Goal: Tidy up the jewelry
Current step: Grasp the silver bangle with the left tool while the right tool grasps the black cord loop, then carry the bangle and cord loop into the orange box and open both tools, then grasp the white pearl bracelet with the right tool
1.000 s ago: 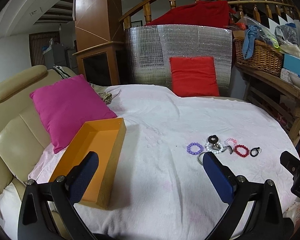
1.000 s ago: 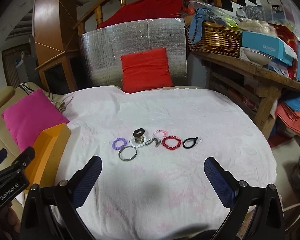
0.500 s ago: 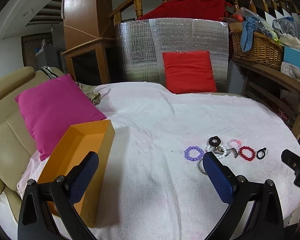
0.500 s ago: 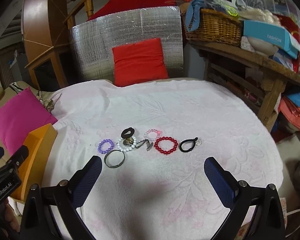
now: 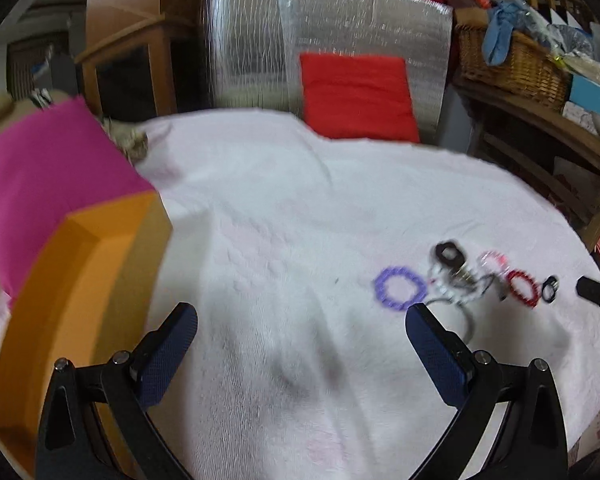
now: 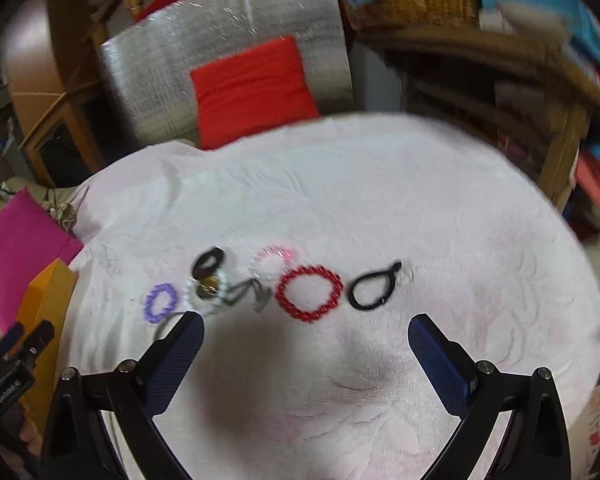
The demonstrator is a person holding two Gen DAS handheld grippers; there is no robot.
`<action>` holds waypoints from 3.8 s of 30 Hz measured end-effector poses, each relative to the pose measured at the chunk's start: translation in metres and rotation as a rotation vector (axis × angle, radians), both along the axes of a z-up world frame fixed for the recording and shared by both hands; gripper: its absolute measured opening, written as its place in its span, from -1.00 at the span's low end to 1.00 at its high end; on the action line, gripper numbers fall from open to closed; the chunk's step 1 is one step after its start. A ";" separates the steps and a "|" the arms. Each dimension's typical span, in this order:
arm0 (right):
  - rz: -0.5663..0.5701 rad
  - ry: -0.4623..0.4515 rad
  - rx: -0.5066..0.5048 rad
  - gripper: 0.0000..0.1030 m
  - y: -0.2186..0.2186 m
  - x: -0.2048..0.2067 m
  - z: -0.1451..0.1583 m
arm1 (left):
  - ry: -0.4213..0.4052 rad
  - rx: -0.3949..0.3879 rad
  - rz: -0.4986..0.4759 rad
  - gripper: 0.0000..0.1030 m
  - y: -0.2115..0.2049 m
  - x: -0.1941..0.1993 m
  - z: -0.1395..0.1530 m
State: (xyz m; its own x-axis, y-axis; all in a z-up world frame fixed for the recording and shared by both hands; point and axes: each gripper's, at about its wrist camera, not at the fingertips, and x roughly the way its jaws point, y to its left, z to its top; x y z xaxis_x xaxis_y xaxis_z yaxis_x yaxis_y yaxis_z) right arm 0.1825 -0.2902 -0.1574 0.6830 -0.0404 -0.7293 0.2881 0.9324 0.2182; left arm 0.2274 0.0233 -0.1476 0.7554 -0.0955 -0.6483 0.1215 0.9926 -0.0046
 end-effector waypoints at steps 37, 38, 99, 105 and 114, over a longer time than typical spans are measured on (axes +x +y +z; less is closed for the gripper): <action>-0.247 0.054 0.241 -0.77 -0.085 0.057 -0.042 | 0.258 -0.116 -0.291 0.19 -0.106 0.033 -0.069; -0.244 0.036 0.243 -0.77 -0.084 0.055 -0.038 | 0.259 -0.117 -0.290 0.18 -0.103 0.031 -0.068; 0.433 -0.034 0.457 0.00 0.231 0.071 0.013 | -0.080 0.050 0.534 0.35 0.134 -0.060 0.014; 0.229 -0.067 0.509 0.00 0.125 0.050 0.007 | -0.075 0.113 0.389 0.38 0.072 -0.044 0.008; -0.010 0.042 0.658 0.00 0.020 0.054 -0.035 | 0.029 0.165 0.237 0.38 0.009 -0.020 -0.019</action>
